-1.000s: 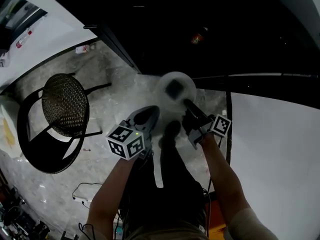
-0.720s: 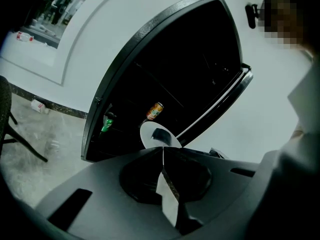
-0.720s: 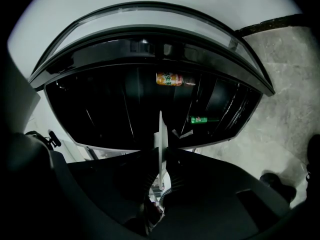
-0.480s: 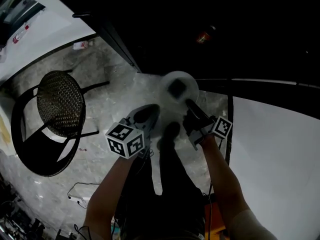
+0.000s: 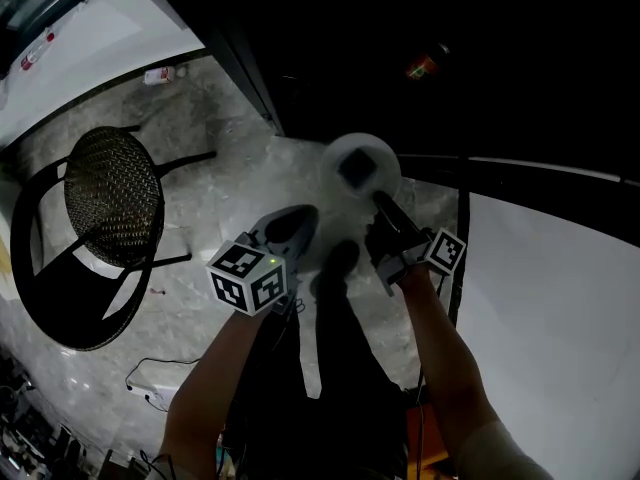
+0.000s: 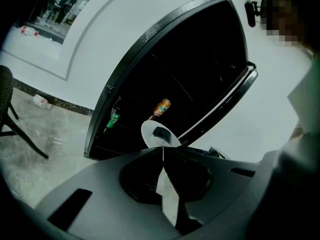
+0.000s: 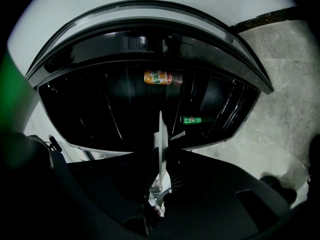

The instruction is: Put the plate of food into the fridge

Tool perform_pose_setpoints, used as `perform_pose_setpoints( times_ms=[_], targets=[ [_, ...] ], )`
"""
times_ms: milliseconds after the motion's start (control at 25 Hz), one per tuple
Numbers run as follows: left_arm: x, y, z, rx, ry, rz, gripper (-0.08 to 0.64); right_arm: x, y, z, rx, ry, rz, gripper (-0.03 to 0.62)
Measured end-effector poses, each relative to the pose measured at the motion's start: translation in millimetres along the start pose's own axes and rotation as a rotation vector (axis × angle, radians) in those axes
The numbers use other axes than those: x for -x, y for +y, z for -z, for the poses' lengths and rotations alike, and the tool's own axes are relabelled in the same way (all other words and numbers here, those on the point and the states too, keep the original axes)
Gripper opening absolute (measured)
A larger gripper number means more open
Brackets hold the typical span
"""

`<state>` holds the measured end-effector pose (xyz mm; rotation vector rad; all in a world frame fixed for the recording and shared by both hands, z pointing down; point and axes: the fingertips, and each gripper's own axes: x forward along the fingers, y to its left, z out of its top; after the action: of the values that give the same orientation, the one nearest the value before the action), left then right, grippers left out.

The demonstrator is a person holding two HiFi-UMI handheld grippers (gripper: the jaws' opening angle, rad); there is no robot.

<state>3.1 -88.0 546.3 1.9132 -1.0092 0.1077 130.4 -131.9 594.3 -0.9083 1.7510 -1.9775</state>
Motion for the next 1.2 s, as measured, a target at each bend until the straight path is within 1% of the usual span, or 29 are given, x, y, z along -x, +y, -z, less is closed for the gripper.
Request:
perform_pose_setpoints(
  times_ms=[280, 400, 520, 600, 800, 1080, 1200],
  targets=[
    [-6.6, 20.3, 6.5, -0.033, 0.03, -0.032, 0.012, -9.4, -12.9, 8.6, 0.0, 0.032, 0.008, 0.029],
    [-10.7, 24.7, 9.2, -0.027, 0.036, -0.03, 0.012, -11.9, -17.3, 8.3, -0.014, 0.018, 0.015, 0.029],
    [-14.6, 23.8, 9.9, 0.01, 0.036, -0.011, 0.012, -12.1, -17.4, 8.4, -0.015, 0.013, 0.015, 0.029],
    [-18.7, 25.4, 6.7, 0.019, 0.032, -0.004, 0.012, -13.9, -19.4, 5.3, -0.009, 0.009, 0.02, 0.029],
    [-29.5, 34.4, 6.8, 0.022, 0.027, -0.007, 0.012, -20.4, -29.5, -3.5, 0.003, 0.0, 0.037, 0.029],
    [-39.1, 51.5, 17.6, 0.023, 0.042, -0.011, 0.012, -29.5, -48.1, -2.9, 0.0, 0.004, 0.055, 0.029],
    [-42.7, 59.7, 20.2, 0.007, 0.047, -0.016, 0.012, -34.5, -55.0, -2.6, 0.002, 0.008, 0.048, 0.029]
  ],
)
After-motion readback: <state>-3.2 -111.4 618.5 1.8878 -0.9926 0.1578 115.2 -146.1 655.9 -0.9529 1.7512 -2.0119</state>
